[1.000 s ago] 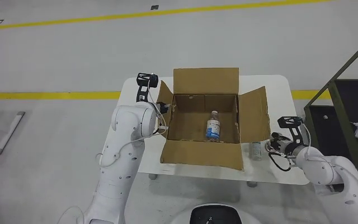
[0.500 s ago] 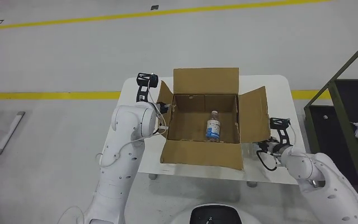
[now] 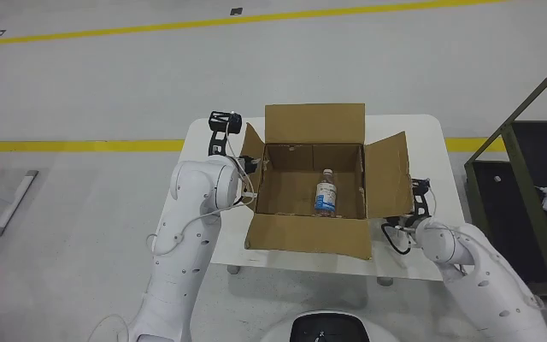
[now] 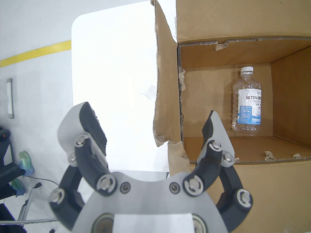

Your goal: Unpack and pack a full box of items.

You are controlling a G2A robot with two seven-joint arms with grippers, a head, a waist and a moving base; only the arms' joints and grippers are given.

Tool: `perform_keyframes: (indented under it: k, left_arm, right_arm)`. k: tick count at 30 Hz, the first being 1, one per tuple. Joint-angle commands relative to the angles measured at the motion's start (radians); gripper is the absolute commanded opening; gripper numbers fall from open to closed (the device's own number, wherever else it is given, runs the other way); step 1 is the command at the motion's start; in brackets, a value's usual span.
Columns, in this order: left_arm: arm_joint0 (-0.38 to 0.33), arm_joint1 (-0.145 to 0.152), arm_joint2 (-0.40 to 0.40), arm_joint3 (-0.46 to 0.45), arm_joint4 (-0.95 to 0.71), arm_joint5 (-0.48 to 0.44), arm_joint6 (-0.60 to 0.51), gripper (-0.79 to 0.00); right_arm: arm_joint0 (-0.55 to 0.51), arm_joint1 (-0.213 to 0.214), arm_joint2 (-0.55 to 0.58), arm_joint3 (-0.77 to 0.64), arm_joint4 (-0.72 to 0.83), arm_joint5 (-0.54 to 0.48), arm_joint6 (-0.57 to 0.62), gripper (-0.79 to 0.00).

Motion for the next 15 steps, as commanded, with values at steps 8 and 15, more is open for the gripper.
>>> perform_keyframes:
  k: [8, 15]
  left_arm:
    - [0.000, 0.000, 0.000, 0.000, 0.000, 0.000, 0.000, 0.000]
    - [0.000, 0.000, 0.000, 0.000, 0.000, 0.000, 0.000, 0.000]
  right_arm:
    - [0.041, -0.009, -0.053, 0.056, -0.044, 0.030, 0.007, -0.280]
    - [0.059, -0.013, -0.071, 0.082, -0.058, 0.035, 0.016, -0.332]
